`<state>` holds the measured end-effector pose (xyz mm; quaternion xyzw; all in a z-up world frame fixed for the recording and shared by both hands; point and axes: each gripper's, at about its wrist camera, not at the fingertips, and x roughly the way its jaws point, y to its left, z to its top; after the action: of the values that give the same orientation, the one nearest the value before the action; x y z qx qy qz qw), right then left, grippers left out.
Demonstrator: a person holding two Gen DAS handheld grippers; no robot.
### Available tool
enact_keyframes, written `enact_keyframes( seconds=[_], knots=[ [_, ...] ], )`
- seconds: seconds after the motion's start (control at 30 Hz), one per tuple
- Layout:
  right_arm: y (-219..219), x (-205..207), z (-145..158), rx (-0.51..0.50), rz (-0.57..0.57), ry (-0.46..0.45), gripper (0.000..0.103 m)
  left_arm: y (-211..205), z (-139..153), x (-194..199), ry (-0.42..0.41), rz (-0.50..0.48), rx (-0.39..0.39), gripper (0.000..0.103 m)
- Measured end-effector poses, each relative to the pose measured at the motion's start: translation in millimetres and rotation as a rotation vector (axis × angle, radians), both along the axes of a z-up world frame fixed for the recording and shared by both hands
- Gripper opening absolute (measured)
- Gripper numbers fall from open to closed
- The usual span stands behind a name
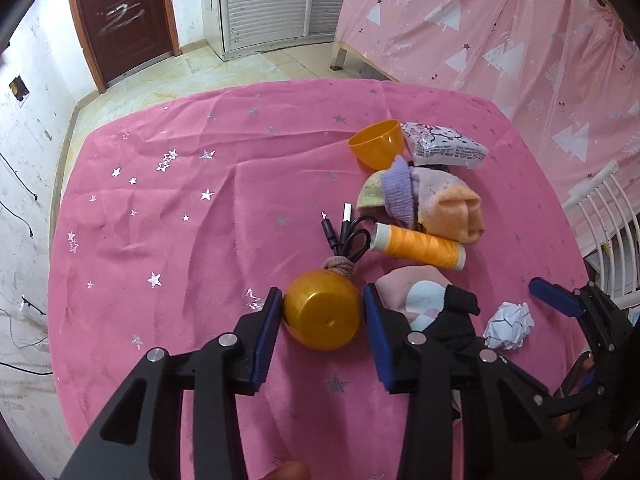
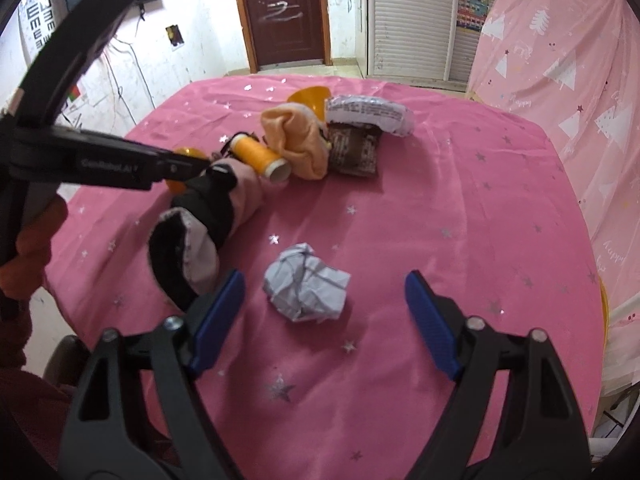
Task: Collect trash
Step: 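Grasp the orange plastic cup with the left tool while the right tool grasps the crumpled paper ball, then carry both items to the yellow bin and open the right tool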
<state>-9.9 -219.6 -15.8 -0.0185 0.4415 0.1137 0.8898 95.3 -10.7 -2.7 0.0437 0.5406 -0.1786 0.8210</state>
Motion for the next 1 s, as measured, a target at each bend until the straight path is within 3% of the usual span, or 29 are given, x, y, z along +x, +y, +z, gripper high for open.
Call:
enact_keyframes(
  seconds=[0.1,0.2,0.63,1.0],
  knots=[
    [3,1,-1,-0.004,0.001,0.002,0.062,0,-1,1,0.003,0.000,-0.005,0.035],
    [2,3,1,-0.012,-0.008,-0.007,0.039,2,0,3,0.008,0.007,-0.005,0.035],
    [-36,7,23,0.006,-0.087,-0.063,0.039,3,40,1,-0.064,0.021,-0.012,0.035],
    [-106,5,34,0.046,-0.228,-0.109,0.039,-49,62,-1,-0.089,-0.037,-0.032,0.035]
  ],
)
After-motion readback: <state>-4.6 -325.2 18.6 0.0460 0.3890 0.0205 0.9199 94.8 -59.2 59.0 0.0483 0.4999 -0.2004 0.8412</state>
